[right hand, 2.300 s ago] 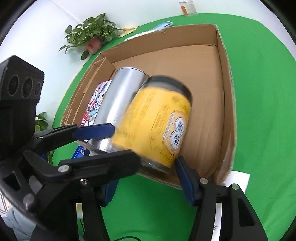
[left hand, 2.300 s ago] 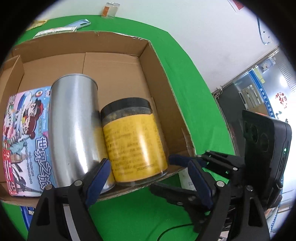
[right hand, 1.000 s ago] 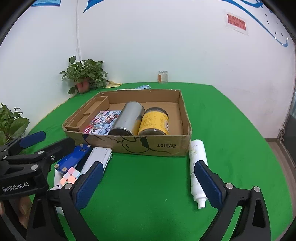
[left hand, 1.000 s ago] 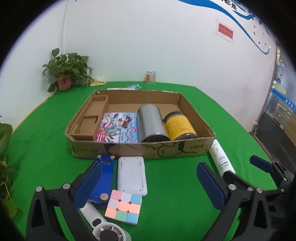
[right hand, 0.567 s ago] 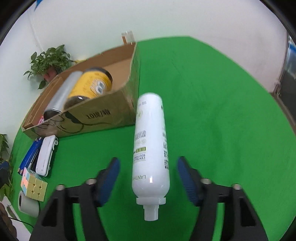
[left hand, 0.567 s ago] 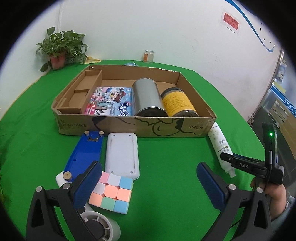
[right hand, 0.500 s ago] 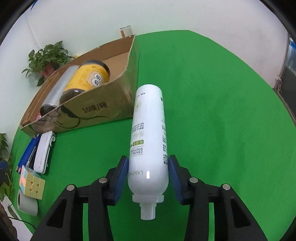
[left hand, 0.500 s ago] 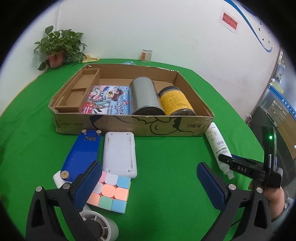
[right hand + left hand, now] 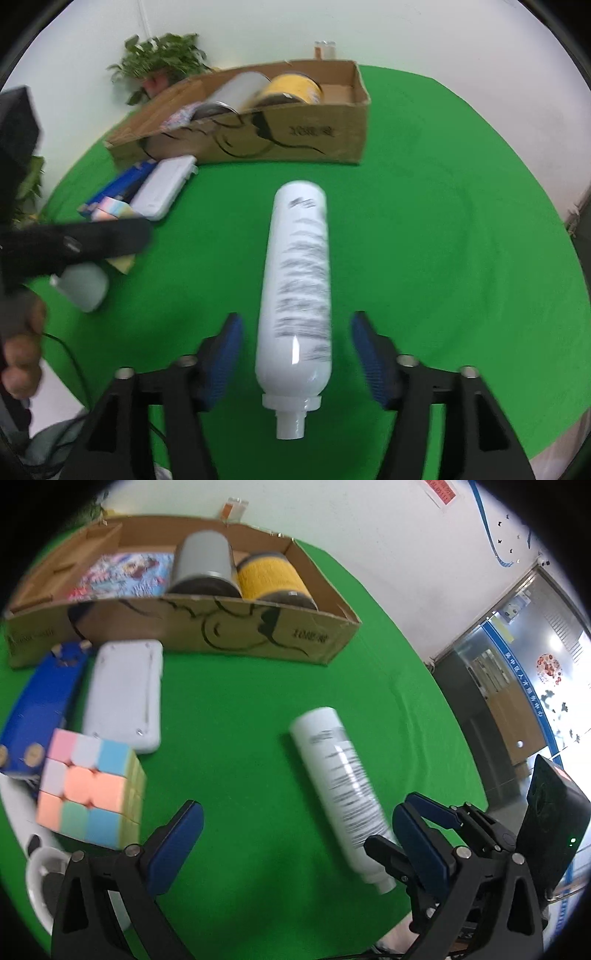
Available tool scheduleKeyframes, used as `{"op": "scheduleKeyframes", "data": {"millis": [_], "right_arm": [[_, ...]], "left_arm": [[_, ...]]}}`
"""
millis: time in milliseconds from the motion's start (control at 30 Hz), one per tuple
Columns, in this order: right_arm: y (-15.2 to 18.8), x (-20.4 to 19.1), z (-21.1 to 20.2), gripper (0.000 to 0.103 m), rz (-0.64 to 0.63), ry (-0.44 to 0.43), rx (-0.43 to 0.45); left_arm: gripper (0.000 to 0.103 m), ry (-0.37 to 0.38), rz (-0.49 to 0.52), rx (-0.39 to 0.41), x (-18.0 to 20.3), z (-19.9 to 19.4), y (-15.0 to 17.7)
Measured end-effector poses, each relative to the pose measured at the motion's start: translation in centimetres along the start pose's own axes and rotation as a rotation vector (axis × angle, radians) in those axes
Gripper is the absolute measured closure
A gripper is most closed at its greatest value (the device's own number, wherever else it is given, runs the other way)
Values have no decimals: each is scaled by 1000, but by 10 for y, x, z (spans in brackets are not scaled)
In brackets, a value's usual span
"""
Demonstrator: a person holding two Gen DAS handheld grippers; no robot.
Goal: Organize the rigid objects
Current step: 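Move the left tool to the white spray bottle and grasp it, then lift the white spray bottle upright and carry it into the box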
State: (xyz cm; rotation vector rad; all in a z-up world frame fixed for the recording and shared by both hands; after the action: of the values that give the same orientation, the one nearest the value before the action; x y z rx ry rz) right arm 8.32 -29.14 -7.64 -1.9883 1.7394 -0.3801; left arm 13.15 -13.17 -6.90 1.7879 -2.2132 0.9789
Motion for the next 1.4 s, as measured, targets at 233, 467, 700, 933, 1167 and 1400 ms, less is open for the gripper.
{"op": "scheduleKeyframes", "data": {"millis": [233,467,700,933,1167,1400], "right_arm": [[-1,-21,18,38,45,-200,-103],[9,-66,42,58,4,-278,-194],[8,-69,45,58,-5,-260,-203],[6,-66,44,58,5,-230,-204],[6,-64,43,59,25,-230,-200],[5,-66,45,59,42,-233,-203]], "left_arm": [[13,59,-53,-85,0,19,9],[47,17,-101,-168,-12,32,24],[52,-17,-95,-162,-9,33,25],[52,-38,-83,-160,-6,34,26],[54,-6,-127,-174,-8,30,36],[55,-23,-110,-158,-8,28,36]]}}
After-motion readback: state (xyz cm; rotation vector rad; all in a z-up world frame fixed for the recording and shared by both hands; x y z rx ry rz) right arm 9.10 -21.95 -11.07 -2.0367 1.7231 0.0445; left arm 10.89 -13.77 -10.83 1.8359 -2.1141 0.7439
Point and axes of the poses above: each gripper's, at about its wrist camera, not at the fingertips, and z roughly the way its jaws point, x to its right, y to its underside, the point moved 5 cm from there along z, roughly the way its jaws point, and after that the axes turned 3 degrees about -x, right-handed, at the moved point
